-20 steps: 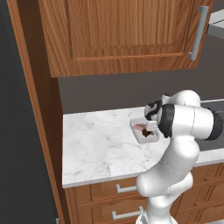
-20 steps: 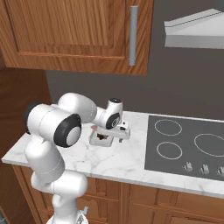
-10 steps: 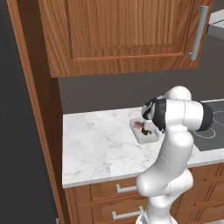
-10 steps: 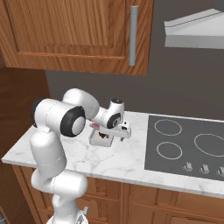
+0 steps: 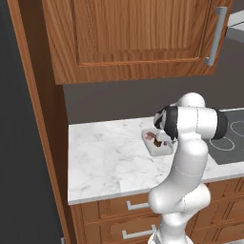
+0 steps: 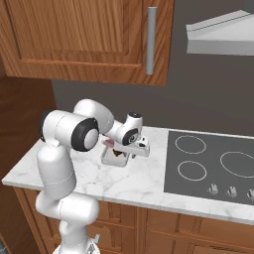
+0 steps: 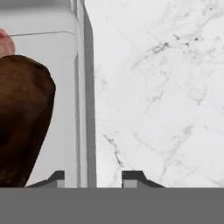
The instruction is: Place the tupperware on the second highest shelf of the fridge. Make space for the tupperware among the existing items by rearranging them on the shelves if needed. Close the fridge door when finished.
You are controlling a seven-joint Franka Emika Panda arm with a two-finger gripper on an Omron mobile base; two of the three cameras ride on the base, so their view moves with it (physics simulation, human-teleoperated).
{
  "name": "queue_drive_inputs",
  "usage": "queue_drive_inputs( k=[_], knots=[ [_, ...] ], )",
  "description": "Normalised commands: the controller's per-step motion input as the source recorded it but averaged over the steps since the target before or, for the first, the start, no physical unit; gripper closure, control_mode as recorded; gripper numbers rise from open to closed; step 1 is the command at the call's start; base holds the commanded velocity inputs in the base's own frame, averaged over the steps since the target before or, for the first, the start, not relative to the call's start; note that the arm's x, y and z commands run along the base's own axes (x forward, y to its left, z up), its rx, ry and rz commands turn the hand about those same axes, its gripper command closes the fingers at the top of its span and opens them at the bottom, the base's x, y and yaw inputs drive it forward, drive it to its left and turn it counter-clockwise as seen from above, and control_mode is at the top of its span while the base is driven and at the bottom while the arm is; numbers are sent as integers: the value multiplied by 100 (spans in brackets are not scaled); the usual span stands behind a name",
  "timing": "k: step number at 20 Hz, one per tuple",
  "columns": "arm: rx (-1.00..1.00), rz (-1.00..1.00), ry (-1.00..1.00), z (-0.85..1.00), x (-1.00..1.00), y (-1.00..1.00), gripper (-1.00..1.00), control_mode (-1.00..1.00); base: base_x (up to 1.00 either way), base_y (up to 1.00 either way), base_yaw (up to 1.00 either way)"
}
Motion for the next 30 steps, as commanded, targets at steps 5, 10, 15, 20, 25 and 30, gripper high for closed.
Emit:
queue_drive_inputs(
  k=[5,10,15,20,25,30],
  knots=[
    [0,0,-3,18,-19,9,100,-100,0,0,0],
    [0,0,-1,83,-40,0,100,-100,0,0,0],
    [2,-1,-5,88,-67,0,100,-100,0,0,0],
    [15,0,-10,100,-87,3,100,-100,0,0,0],
    [19,3,-7,100,-94,22,100,-100,0,0,0],
    [7,8,-1,89,-98,40,100,-100,0,0,0]
  ],
)
